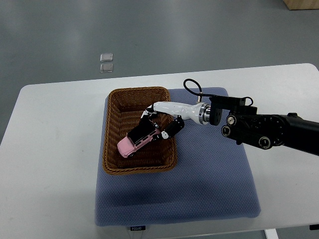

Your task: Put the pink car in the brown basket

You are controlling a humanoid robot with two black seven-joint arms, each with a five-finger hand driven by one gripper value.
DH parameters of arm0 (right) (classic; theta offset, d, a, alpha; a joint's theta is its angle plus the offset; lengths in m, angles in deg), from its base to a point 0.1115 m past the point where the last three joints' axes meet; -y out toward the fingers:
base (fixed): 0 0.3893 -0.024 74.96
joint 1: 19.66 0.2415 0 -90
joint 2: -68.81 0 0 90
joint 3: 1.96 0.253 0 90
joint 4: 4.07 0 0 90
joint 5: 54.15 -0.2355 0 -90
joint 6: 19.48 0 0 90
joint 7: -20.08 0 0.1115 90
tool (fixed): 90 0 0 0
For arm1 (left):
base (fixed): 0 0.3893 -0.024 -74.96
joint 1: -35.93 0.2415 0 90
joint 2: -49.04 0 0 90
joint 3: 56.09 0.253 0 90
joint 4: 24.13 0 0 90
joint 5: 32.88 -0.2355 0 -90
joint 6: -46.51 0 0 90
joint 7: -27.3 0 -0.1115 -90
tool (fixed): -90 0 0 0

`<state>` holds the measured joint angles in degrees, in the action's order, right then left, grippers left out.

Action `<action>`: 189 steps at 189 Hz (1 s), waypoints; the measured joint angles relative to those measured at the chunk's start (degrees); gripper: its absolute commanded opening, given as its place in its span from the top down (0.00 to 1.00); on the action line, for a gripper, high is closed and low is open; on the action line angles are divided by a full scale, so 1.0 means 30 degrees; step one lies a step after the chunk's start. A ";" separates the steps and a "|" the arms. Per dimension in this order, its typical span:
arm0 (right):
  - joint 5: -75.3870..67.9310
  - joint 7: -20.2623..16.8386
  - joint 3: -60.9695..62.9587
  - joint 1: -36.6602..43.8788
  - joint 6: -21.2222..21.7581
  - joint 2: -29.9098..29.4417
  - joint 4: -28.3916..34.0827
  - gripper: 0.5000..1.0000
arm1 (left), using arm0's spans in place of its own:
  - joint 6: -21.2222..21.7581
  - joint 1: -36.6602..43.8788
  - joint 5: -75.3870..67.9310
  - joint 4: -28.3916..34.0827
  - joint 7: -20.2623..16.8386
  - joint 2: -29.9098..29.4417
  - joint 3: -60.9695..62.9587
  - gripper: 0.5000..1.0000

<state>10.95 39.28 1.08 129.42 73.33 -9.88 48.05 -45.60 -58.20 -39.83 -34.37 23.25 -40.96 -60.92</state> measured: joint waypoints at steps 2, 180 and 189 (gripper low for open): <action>-0.0002 0.0002 0.0002 0.0000 0.0000 0.0000 -0.0001 0.20 | 0.0000 0.0000 0.0000 0.0004 0.0000 0.0000 0.0000 0.00; -1.6303 0.0327 1.6800 -0.7653 0.1151 -0.0402 -0.0610 0.17 | -0.0001 -0.0001 0.0000 0.0047 0.0022 0.0000 0.0000 0.00; -1.7855 0.0369 1.7109 -0.8133 0.1689 -0.0676 -0.1207 0.17 | 0.0000 -0.0001 0.0000 0.0045 0.0026 0.0000 0.0000 0.00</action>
<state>-42.62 40.39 52.41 105.02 78.40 -11.91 44.43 -45.60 -58.21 -39.83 -34.24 23.33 -40.96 -60.92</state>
